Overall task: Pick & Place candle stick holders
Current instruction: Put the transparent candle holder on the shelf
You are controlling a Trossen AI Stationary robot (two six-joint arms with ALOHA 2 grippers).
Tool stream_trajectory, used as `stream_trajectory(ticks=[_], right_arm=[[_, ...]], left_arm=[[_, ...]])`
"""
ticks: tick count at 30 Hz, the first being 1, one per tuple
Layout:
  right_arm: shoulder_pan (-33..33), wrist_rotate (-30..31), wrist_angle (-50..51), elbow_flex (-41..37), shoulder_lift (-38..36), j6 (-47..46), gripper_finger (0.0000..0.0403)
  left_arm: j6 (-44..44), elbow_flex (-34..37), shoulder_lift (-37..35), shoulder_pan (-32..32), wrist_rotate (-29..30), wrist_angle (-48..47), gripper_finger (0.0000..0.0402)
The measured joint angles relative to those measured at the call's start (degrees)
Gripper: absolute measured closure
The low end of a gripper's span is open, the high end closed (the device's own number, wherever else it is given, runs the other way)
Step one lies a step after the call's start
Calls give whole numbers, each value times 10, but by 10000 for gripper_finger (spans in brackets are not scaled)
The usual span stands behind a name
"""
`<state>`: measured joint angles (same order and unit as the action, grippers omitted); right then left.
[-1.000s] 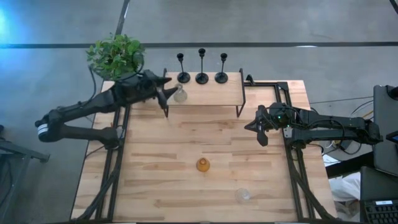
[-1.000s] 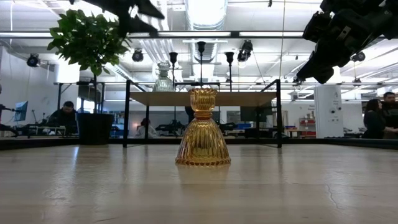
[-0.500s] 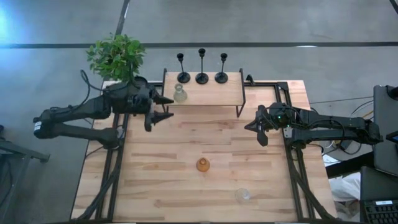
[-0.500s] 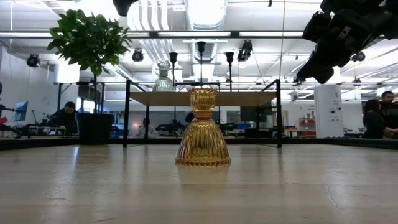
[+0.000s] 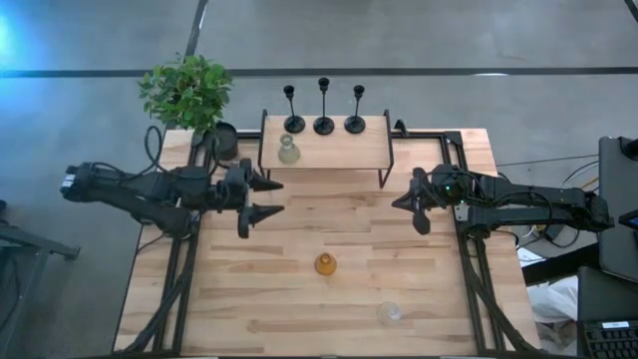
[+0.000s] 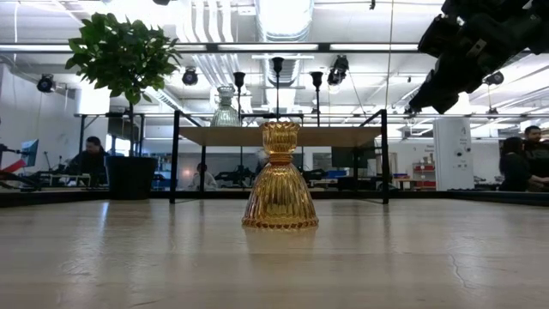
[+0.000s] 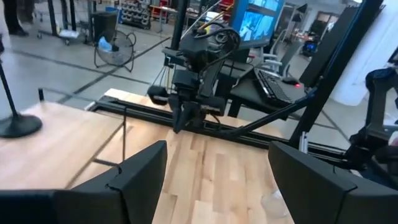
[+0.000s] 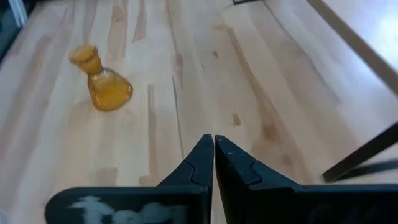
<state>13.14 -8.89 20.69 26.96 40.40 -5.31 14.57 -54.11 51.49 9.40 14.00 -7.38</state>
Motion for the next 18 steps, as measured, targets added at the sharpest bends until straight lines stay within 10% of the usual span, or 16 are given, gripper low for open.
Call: stream_trajectory(ticks=[10, 18], right_arm=[[0, -1, -22, 0, 0, 53, 390], [0, -1, -118, 0, 0, -68, 390]], left_arm=[[-16, 0, 22, 16, -5, -1, 135], [-106, 0, 12, 31, 1, -54, 304]])
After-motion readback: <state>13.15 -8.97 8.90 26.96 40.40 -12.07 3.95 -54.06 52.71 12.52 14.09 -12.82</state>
